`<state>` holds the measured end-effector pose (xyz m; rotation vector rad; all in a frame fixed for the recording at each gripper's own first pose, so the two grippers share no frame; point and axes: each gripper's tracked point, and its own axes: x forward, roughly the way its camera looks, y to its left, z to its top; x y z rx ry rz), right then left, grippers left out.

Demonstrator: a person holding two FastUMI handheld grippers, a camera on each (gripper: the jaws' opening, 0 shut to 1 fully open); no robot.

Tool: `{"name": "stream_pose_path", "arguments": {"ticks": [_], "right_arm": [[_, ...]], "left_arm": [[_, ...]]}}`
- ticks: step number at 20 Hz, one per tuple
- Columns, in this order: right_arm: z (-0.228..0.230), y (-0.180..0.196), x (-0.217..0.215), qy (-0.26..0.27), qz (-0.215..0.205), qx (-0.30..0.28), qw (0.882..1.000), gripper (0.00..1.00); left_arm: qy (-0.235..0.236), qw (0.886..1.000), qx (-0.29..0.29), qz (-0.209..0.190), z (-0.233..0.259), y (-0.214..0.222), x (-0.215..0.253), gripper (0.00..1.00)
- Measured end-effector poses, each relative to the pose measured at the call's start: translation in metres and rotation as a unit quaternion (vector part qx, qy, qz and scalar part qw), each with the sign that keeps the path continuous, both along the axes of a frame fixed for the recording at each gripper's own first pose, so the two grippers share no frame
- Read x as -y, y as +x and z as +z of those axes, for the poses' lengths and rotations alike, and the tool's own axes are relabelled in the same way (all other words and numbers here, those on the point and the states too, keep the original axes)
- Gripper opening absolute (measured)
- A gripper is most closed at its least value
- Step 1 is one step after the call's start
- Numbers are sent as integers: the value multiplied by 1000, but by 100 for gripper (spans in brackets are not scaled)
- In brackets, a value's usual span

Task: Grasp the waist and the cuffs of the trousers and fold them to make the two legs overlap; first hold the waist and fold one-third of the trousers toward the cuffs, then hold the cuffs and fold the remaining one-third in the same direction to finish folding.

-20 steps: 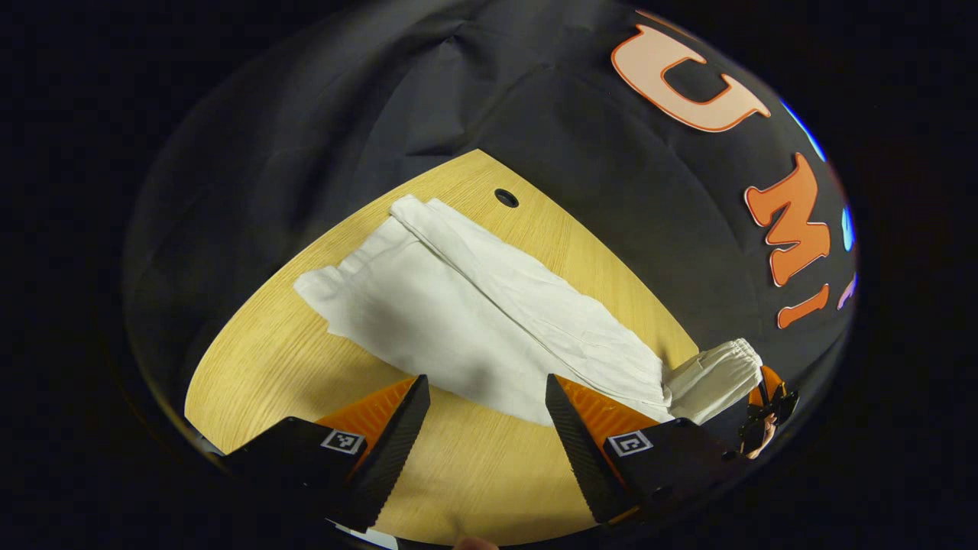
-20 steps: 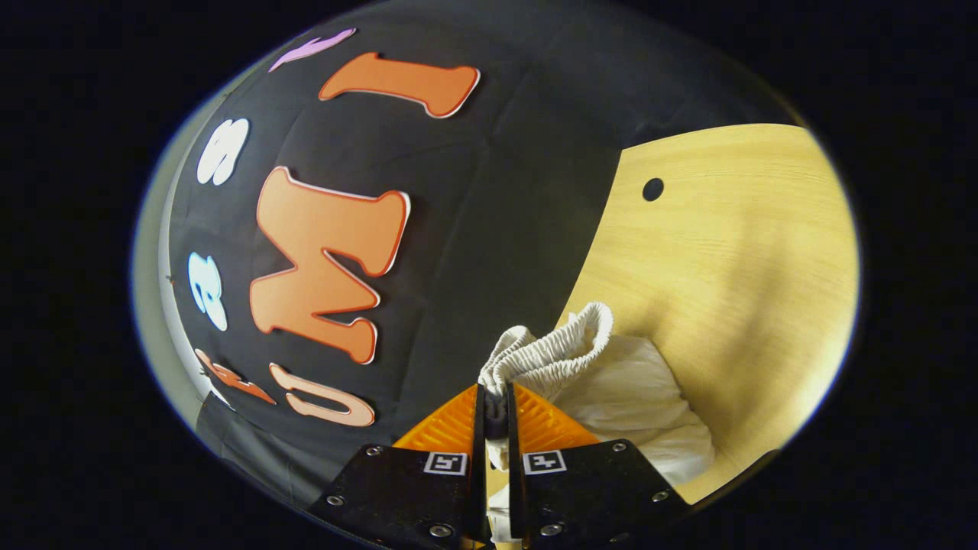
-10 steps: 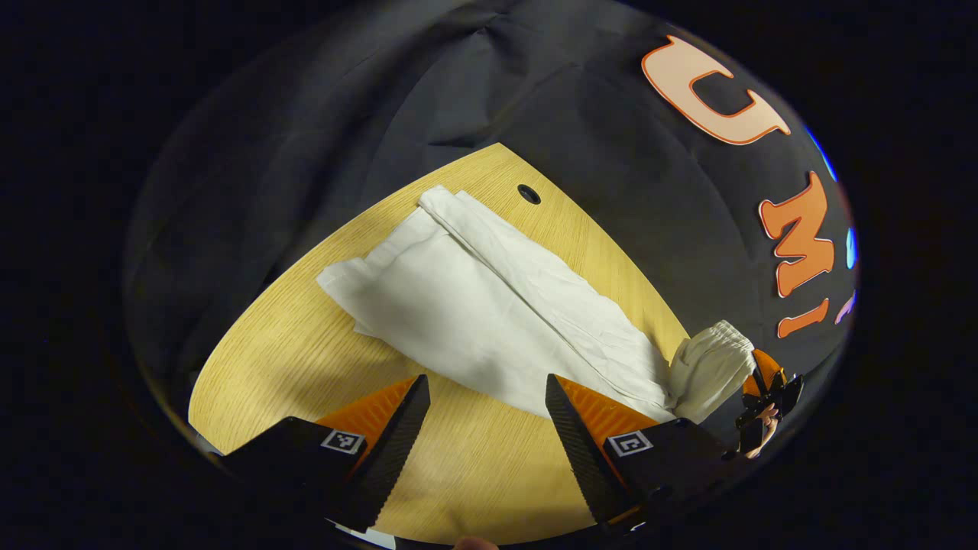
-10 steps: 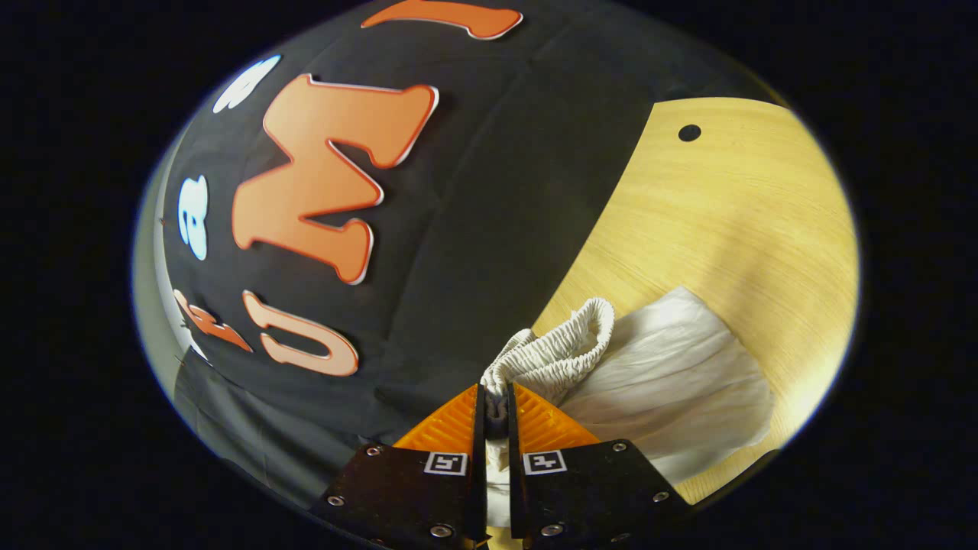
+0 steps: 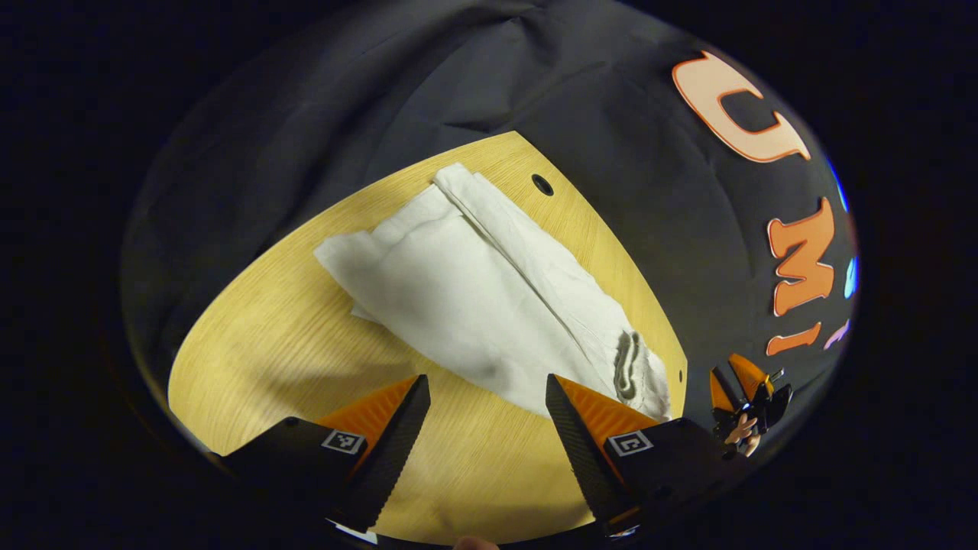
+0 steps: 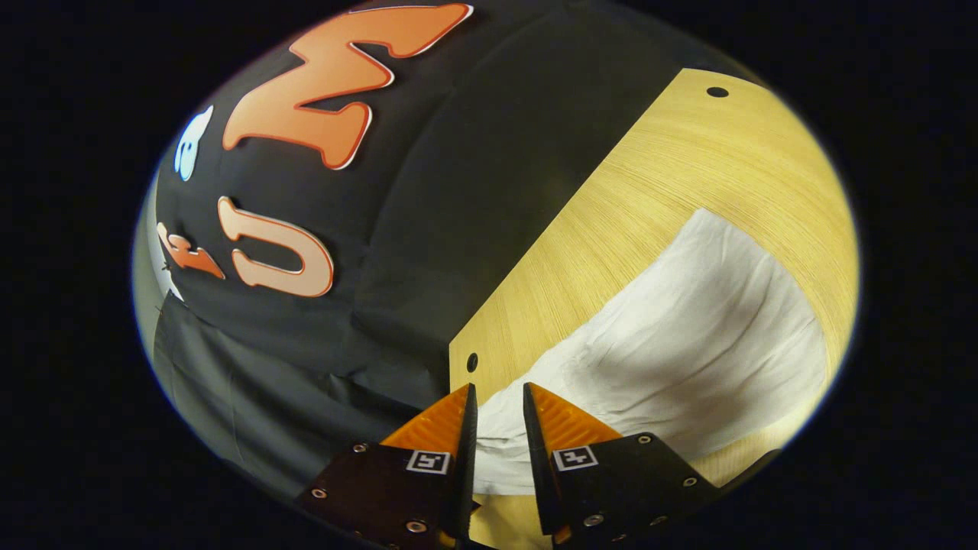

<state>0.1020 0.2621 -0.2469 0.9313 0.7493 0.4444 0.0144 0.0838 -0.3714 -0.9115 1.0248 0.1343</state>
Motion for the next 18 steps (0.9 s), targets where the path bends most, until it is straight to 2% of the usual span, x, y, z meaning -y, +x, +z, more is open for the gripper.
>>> {"name": "stream_pose_path", "arguments": {"ticks": [1,3,4,5,6,7,8,9,10,11,12,15,18], "right_arm": [[-1,0,2,-3,0,-1,1000,24],[-2,1,12,-16,-6,3,1000,55],[0,2,17,-21,-10,6,1000,38],[1,5,21,-24,-13,7,1000,51],[2,5,26,-25,-15,9,1000,55],[3,5,32,-28,-18,10,999,58],[4,5,38,-30,-20,13,999,59],[4,3,44,-33,-22,13,999,50],[5,3,47,-34,-24,14,999,62],[7,1,52,-36,-25,16,999,51],[5,3,54,-41,-31,15,999,63],[8,1,66,-48,-37,15,998,63],[10,-3,80,-55,-47,12,997,63]], "left_arm": [[-9,1000,-2,7,0,0,0,99],[-29,999,-5,25,-2,-1,0,99],[-42,998,-7,36,-4,0,1,100],[-52,997,-10,49,-6,-1,0,99],[-61,996,-9,64,-10,0,-2,97],[-66,995,-9,77,-14,2,-4,100],[-68,994,-11,90,-20,1,-10,100],[-75,992,-10,101,-22,2,-13,99],[-84,990,-5,114,-21,4,-17,99],[-91,988,1,125,-21,8,-20,98],[-93,986,3,135,-24,12,-22,98],[-95,982,15,161,-30,31,-26,92],[-84,982,26,165,-34,54,-26,87]]}}
